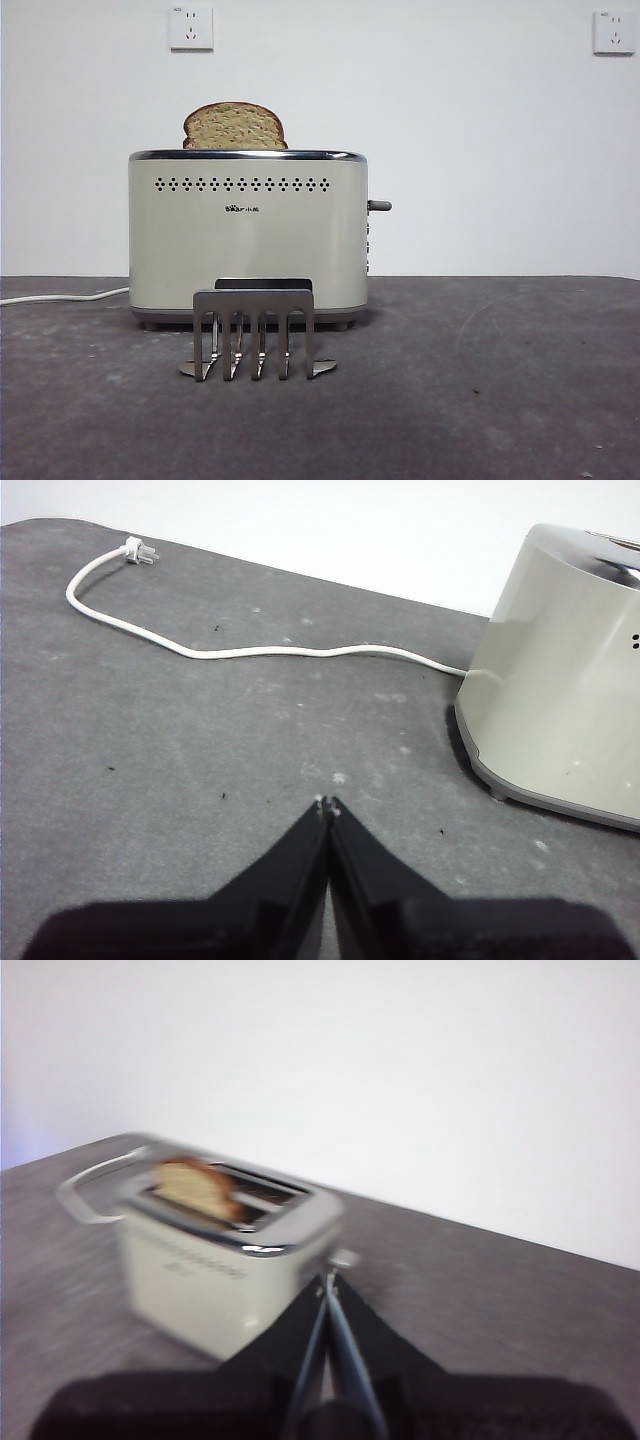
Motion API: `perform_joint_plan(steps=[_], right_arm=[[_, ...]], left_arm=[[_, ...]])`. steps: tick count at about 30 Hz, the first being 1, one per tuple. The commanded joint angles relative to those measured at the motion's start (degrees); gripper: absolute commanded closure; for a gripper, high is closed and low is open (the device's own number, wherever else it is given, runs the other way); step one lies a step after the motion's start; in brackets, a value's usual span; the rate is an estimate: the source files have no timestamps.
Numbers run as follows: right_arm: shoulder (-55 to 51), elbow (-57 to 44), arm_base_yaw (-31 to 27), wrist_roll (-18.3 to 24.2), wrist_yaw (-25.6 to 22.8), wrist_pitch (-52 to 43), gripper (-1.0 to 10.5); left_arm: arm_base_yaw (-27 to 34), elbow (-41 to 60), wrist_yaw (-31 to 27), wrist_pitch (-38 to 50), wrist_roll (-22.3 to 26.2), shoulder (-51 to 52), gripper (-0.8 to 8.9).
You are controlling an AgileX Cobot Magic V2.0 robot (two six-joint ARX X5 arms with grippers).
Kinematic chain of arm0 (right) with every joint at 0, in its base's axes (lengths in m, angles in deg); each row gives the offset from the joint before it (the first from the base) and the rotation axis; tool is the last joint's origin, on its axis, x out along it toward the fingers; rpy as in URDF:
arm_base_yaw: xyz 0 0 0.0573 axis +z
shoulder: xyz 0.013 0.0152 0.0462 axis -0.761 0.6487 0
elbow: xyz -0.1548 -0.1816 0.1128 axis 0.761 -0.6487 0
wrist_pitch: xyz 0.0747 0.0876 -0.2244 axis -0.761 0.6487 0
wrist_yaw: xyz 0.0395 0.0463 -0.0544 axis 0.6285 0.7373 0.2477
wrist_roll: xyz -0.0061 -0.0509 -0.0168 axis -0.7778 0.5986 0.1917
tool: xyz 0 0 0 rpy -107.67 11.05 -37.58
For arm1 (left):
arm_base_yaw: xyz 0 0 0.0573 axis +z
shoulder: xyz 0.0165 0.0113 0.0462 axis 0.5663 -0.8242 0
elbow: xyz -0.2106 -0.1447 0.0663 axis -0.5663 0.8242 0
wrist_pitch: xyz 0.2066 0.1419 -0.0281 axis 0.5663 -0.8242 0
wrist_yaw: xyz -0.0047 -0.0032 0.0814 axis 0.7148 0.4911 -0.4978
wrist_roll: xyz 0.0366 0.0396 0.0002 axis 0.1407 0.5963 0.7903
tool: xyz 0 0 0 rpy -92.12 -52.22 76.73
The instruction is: Pick up a slice of bread from the rack,put the bread on the toaster,press the button
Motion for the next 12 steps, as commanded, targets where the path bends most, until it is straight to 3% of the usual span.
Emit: perform_joint_plan(steps=[1, 3, 6, 12], right_arm=[[-4.3, -8.8, -0.2, -8.8, -8.0, -6.3, 9.5], [-7.3, -14.1, -0.2, -11.4, -14.4, -8.5, 9.5], [-11.2, -19.7, -0.2, -11.7, -20.0, -8.9, 9.5], [-17.6, -27.3, -0.2, -11.7, -24.7, -8.9, 9.5]], left_arm=[[0.1, 0.7, 0.3, 0.0, -0.3, 0.2, 8.16], [0.1, 0.7, 0.3, 0.0, -0.3, 0.2, 8.16], [0.1, 0.7, 0.3, 0.0, -0.3, 0.2, 8.16], [0.1, 0.7, 0.3, 0.0, -0.3, 0.2, 8.16]])
